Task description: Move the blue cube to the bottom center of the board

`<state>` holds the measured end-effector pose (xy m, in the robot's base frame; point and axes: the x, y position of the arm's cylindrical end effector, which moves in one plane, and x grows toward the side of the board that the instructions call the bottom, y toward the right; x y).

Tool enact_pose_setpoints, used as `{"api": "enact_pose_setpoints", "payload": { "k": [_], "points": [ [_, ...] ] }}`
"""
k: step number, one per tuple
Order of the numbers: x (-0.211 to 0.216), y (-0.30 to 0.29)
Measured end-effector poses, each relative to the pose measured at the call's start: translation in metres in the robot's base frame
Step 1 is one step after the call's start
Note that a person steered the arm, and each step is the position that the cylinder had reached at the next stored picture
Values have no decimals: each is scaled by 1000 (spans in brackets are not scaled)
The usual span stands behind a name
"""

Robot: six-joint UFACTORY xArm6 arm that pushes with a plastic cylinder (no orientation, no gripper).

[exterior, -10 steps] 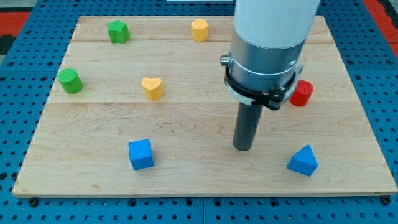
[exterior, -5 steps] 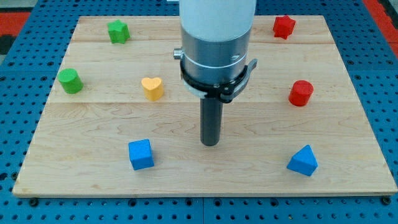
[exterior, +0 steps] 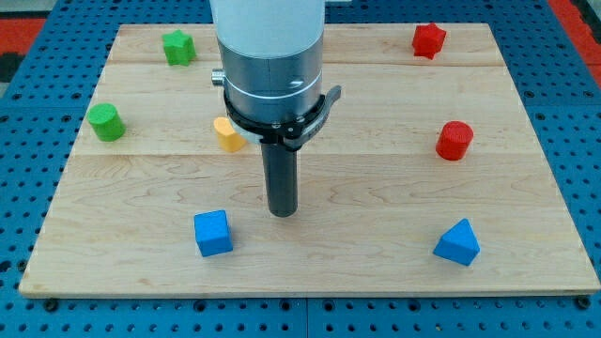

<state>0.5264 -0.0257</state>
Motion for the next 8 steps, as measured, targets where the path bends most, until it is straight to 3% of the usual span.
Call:
{"api": "enact_pose_setpoints", "payload": {
  "k": [6, 8],
  "points": [
    [20, -13],
    [33, -60]
  ]
}}
